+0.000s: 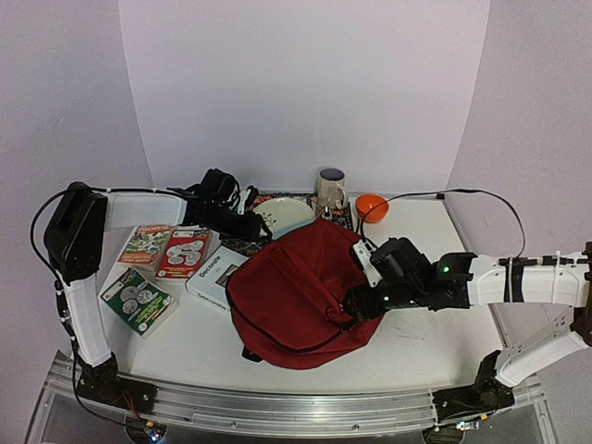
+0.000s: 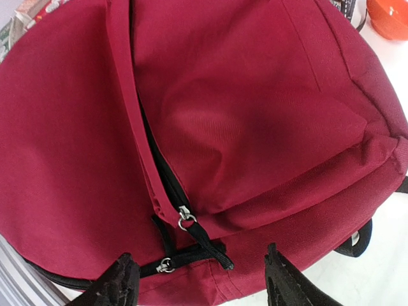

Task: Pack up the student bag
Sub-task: Pick up the student bag from the center of the board.

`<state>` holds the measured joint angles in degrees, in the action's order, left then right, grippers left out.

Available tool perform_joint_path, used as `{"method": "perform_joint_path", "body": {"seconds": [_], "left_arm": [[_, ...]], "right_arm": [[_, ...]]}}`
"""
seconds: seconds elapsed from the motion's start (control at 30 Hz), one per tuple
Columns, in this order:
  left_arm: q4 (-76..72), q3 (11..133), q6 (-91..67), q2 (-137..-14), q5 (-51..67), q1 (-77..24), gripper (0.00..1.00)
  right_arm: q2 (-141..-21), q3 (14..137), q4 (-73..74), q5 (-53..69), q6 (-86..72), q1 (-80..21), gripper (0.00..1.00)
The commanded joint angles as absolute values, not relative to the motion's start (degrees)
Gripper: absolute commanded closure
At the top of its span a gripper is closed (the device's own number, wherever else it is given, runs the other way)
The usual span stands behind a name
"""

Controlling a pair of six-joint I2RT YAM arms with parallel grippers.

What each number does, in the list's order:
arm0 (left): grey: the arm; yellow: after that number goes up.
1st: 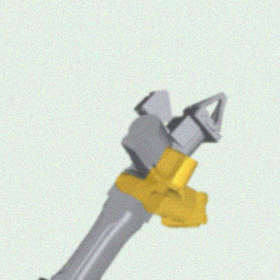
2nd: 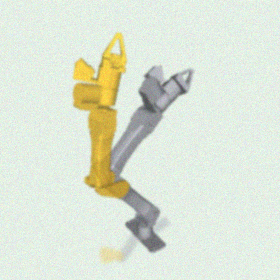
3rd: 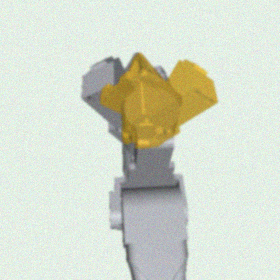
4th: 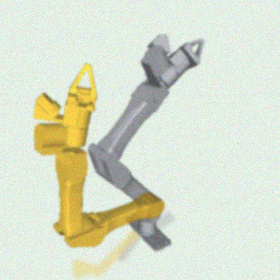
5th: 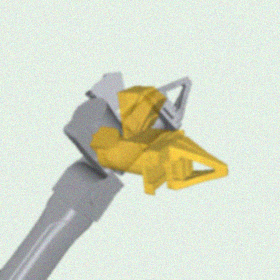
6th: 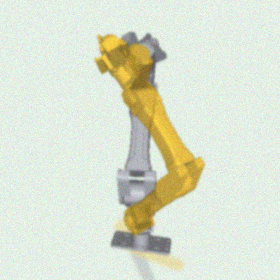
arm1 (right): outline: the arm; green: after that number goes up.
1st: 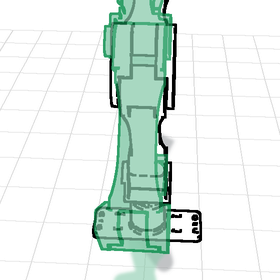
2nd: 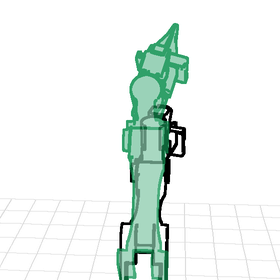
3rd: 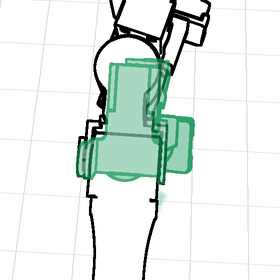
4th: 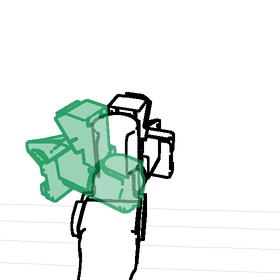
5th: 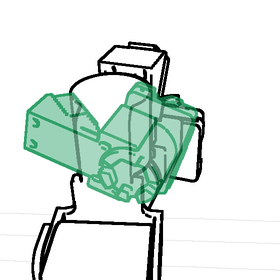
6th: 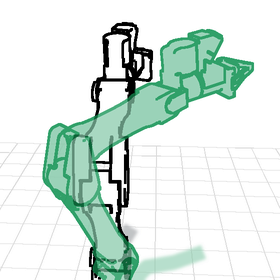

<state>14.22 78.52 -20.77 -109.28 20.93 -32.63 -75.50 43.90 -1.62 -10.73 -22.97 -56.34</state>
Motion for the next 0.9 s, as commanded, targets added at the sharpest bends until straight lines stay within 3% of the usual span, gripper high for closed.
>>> {"method": "perform_joint_path", "body": {"seconds": [0.0, 0.3, 0.87], "left_arm": [[13.79, 77.74, -18.78, -100.66, 16.18, -33.99, 0.4], [17.41, 69.87, -19.85, -91.89, 2.13, -40.57, 0.31], [18.36, 53.86, -27.63, -79.21, -7.8, -46.88, 0.26]], "right_arm": [[-78.31, 45.79, 1.96, -10.6, -22.18, -56.62, 0.29], [-86.41, 49.73, 1.13, -13.85, -20.9, -56.55, 0.16], [-94.63, 53.12, -3.96, -13.54, -19.88, -56.58, 0.13]]}}
